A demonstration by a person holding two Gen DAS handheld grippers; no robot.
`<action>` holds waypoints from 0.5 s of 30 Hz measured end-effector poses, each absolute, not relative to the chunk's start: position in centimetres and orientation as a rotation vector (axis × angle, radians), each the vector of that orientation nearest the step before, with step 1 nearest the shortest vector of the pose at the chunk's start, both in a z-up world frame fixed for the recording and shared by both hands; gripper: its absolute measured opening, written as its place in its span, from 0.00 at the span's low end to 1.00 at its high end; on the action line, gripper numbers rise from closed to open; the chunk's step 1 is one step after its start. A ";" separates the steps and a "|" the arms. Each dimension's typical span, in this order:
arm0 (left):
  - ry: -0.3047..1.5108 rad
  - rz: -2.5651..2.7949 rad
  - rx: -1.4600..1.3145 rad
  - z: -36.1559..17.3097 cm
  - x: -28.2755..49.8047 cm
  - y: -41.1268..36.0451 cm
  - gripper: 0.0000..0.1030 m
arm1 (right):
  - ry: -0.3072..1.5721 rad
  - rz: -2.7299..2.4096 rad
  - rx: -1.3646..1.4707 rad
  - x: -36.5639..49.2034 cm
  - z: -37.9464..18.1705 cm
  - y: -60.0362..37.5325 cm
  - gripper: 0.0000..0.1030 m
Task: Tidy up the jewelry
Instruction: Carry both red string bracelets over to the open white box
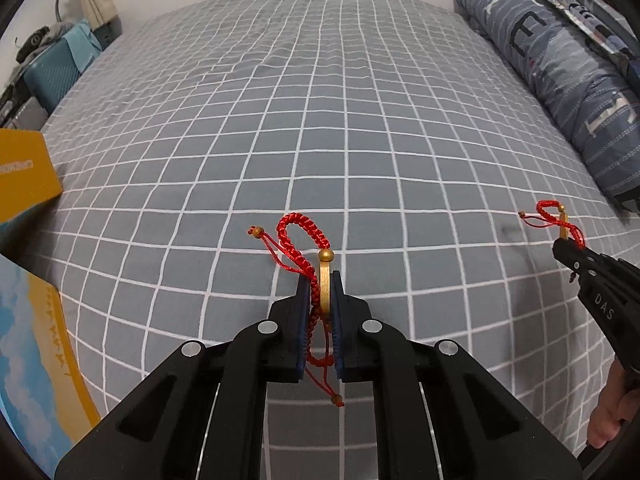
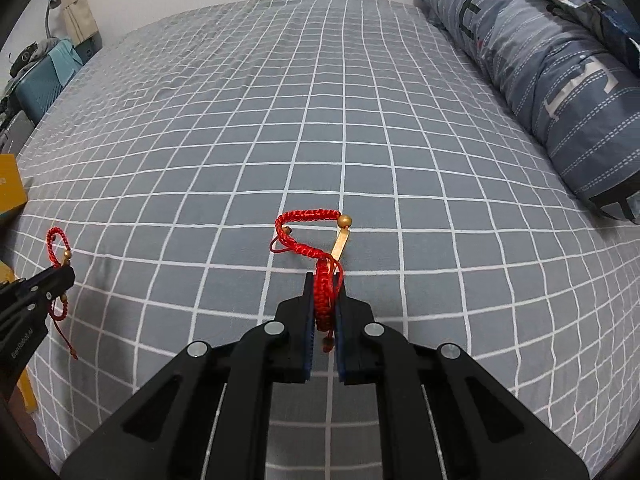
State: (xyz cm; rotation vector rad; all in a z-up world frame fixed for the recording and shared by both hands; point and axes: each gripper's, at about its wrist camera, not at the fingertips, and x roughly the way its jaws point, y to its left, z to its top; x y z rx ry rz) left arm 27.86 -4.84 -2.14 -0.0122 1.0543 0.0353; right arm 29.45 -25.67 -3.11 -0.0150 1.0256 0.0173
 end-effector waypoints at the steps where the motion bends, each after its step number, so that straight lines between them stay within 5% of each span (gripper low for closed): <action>1: 1.051 0.036 -0.009 -2.0 27.6 -4.9 0.09 | 1.024 0.017 -0.015 29.3 -3.0 -25.6 0.07; 15: 1.018 0.022 -0.019 0.9 23.4 -4.1 0.09 | 1.008 0.028 -0.043 25.8 -1.4 -24.0 0.07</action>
